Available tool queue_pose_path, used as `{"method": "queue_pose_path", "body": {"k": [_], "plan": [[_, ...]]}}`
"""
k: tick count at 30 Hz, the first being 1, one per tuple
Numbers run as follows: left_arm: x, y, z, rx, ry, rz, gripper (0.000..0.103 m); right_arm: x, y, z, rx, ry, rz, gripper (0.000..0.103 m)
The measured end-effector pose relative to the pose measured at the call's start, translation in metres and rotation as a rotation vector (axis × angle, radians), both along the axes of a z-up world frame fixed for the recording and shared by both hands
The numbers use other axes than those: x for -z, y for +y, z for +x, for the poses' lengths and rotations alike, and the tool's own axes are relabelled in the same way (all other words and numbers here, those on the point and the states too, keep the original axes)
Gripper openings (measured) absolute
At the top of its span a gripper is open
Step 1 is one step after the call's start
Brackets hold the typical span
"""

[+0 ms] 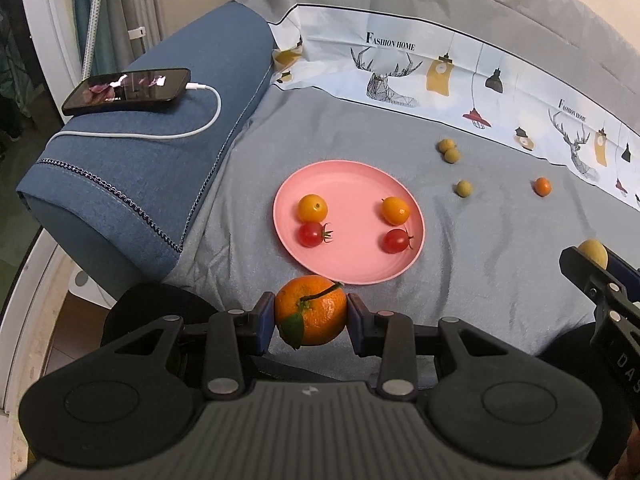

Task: Organize fruits
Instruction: 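Carry the orange and yellow-green fruit toward the pink plate with both tools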

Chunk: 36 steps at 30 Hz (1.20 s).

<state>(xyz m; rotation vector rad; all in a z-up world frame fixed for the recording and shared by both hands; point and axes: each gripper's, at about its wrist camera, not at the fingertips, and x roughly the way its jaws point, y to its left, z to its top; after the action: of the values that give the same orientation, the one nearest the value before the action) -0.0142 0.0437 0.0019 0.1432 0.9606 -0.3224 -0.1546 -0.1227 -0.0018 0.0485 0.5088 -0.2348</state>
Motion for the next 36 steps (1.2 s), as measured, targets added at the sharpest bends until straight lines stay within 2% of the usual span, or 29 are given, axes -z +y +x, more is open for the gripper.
{"method": "queue_pose_path", "body": {"k": [24, 36], "plan": [[0.016, 0.002, 0.018, -0.012, 0.057, -0.009, 0.042, 0.014, -0.004, 0.021, -0.004, 0.068, 0.007, 0.031], [0.02, 0.003, 0.045, -0.051, 0.074, -0.014, 0.042, 0.022, -0.007, 0.045, -0.003, 0.088, -0.003, 0.031]]}}
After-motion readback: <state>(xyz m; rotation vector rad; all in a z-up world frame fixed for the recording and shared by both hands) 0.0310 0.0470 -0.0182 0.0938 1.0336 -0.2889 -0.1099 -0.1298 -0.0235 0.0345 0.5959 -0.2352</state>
